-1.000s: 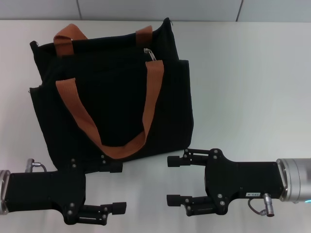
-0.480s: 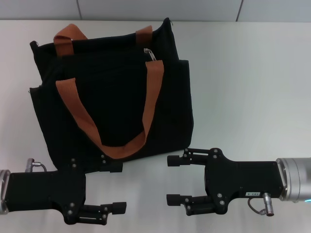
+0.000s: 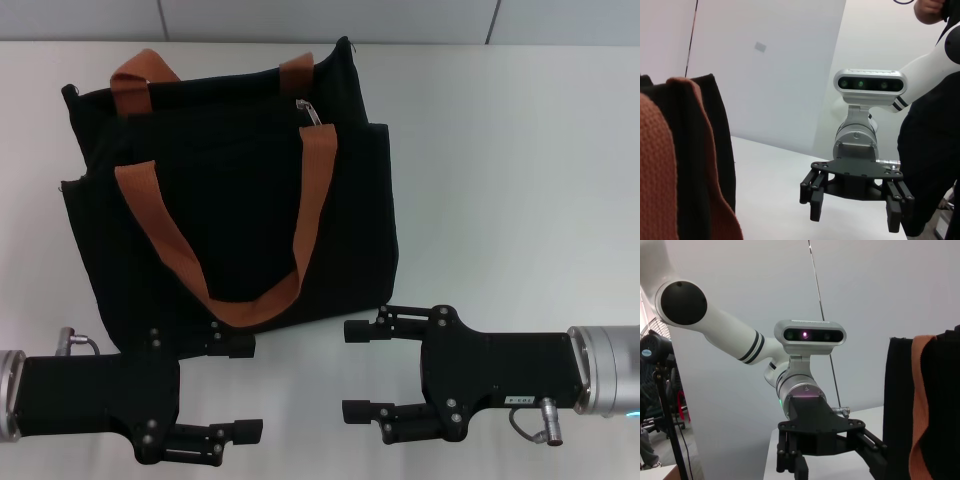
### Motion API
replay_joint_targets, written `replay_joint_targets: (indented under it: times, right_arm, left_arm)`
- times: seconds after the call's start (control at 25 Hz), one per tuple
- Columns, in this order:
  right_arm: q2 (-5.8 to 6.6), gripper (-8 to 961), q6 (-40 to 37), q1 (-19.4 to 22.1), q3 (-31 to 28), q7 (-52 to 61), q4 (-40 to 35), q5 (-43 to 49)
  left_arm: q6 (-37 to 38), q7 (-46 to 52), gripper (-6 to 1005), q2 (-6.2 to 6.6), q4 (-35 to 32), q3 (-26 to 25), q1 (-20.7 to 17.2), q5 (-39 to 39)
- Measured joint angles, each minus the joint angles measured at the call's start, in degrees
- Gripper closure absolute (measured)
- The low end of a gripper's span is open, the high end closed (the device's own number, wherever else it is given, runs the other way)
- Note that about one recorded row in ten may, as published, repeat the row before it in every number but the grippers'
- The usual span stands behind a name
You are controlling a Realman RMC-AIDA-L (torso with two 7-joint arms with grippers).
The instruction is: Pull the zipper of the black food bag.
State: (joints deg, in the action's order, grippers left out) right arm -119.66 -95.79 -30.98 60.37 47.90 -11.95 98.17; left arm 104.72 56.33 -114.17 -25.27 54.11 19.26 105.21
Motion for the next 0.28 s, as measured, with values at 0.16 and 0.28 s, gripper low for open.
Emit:
replay_joint_targets:
  times: [0.16,0.28]
  right_arm:
    - [-0.03,194,0.0,0.0,0.0,0.0,0.0,-0.1]
    - [-0.05,194,0.0,0.0,0.0,0.0,0.0,-0.2]
  left_arm:
    - [0.0,0.0,170,0.01,0.0,0.1,0.0,0.0]
    - [0.0,0.0,170,0.06,0.0,0.0,0.0,0.0]
